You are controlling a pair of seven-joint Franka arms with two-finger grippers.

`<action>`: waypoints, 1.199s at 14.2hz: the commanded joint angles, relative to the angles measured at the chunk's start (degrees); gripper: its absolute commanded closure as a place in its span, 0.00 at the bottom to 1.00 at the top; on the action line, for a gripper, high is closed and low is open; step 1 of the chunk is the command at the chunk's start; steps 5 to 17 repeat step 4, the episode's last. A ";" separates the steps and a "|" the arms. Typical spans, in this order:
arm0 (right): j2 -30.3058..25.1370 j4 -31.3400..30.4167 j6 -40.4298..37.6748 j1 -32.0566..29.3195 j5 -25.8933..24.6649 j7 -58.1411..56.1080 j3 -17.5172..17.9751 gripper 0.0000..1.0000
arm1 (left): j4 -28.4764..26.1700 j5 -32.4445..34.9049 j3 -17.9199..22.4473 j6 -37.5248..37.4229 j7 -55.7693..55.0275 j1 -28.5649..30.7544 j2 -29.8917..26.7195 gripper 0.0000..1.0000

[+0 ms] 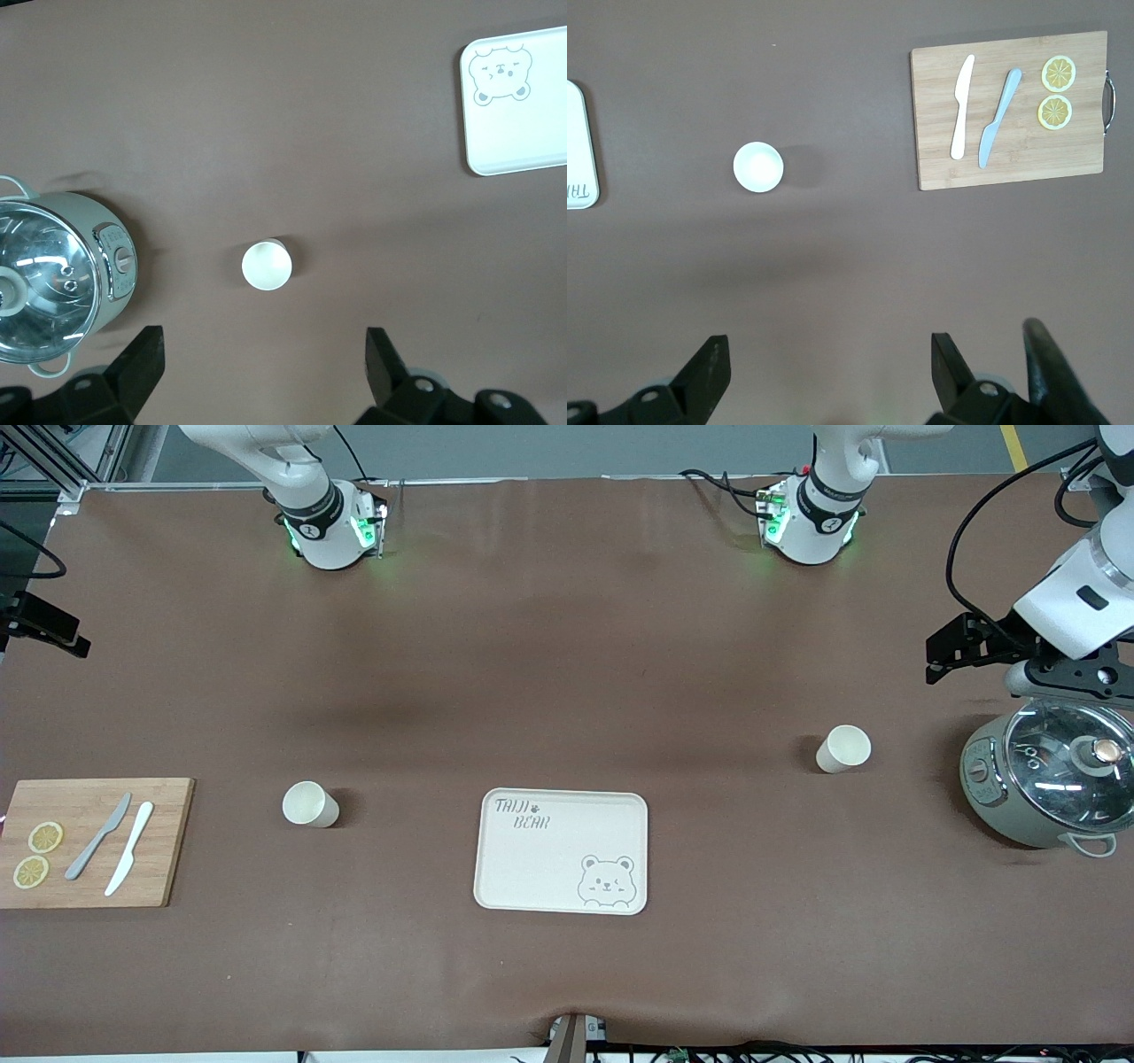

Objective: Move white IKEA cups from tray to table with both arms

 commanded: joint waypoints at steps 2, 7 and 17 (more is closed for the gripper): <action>-0.22 1.02 -0.86 -0.18 -0.04 -0.42 0.75 0.00 | 1.40 -0.02 0.46 -1.36 1.34 -0.11 0.42 0.00; -0.04 1.19 -0.86 0.00 0.04 -0.42 0.84 0.00 | 1.40 -0.11 0.46 -1.36 1.34 -0.11 0.51 0.00; -0.04 1.19 -0.86 0.00 0.04 -0.42 0.84 0.00 | 1.40 -0.11 0.46 -1.36 1.34 -0.11 0.51 0.00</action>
